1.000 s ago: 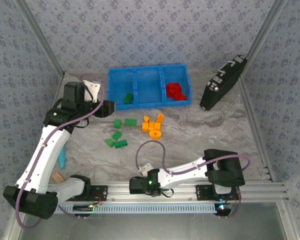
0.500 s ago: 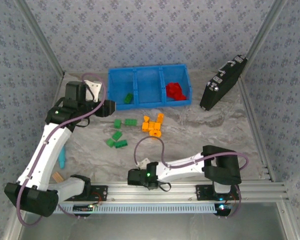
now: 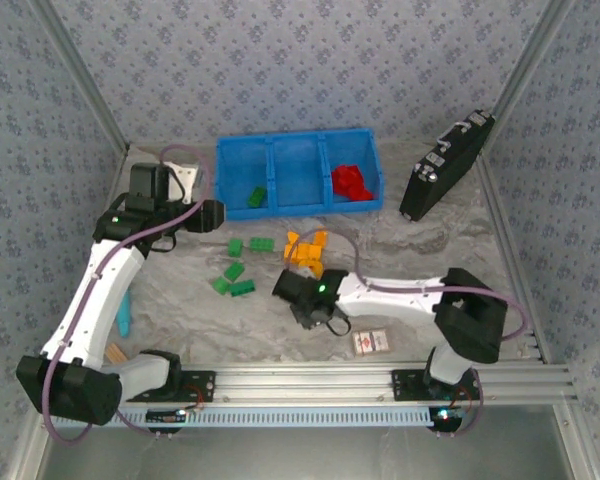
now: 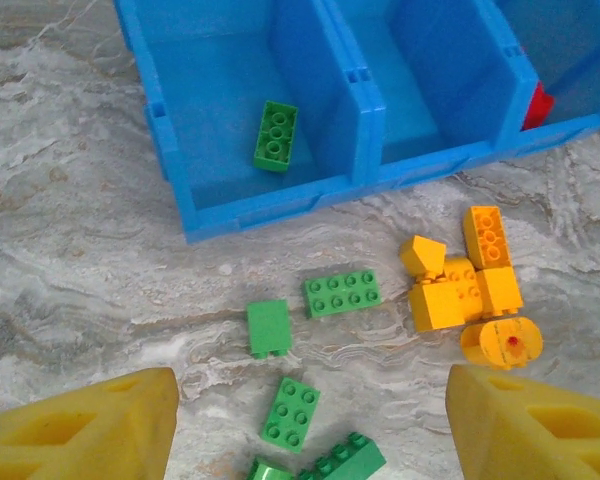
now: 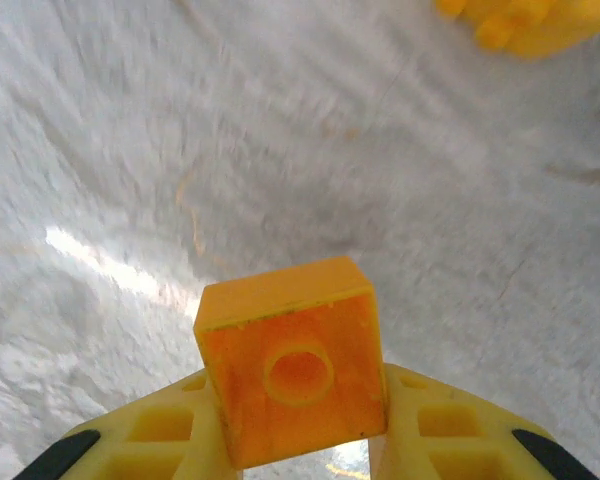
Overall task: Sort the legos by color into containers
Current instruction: Pick up the lego from the bottom-center of the table, then place the lego in the container.
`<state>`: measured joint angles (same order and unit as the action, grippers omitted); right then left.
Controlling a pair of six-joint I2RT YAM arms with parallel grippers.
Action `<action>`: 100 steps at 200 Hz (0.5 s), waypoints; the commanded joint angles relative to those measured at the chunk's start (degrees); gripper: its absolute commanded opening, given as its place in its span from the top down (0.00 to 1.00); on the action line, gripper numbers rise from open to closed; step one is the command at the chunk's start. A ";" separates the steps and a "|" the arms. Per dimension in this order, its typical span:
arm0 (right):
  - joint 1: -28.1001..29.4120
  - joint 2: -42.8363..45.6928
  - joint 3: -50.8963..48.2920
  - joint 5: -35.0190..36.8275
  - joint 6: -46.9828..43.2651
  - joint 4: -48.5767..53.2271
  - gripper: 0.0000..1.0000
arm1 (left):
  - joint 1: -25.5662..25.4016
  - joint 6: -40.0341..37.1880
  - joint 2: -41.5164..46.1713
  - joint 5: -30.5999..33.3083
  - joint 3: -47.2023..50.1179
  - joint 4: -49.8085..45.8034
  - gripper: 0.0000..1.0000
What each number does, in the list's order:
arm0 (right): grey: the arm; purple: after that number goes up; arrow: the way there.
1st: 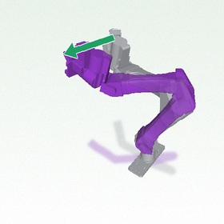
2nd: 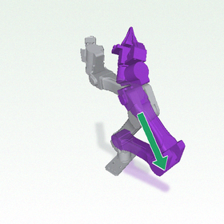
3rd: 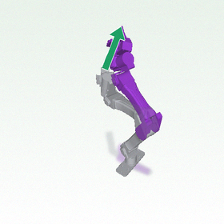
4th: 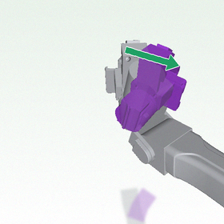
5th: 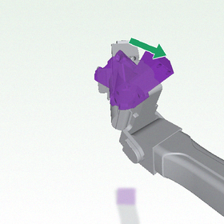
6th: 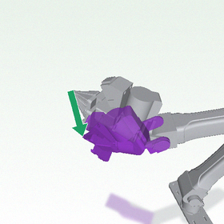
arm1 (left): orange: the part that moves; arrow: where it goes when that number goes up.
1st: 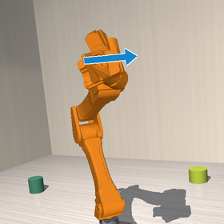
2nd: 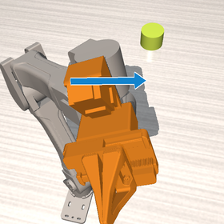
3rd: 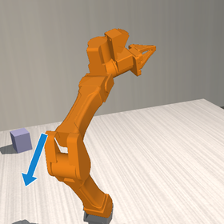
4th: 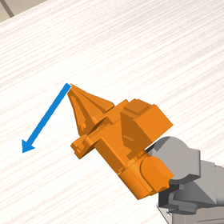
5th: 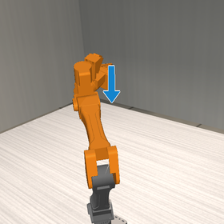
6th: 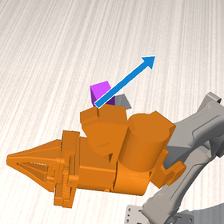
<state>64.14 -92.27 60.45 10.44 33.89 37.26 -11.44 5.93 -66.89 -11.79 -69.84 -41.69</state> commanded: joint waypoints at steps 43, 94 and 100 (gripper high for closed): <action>-18.02 -2.99 18.73 -9.12 -18.36 1.90 0.69 | 2.68 -2.35 -1.73 -1.77 2.79 0.92 0.28; -28.04 -22.01 40.93 -11.91 -25.10 0.25 0.68 | 3.82 -3.59 -3.15 -3.33 3.54 0.92 0.28; -28.79 -24.47 43.82 -12.59 -25.41 0.43 0.69 | 3.87 -3.60 -3.20 -3.76 3.65 0.74 0.28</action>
<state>38.06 -107.92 96.25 0.80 13.32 36.49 -8.49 3.86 -69.56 -13.21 -66.22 -40.51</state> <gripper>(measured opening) 0.316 0.716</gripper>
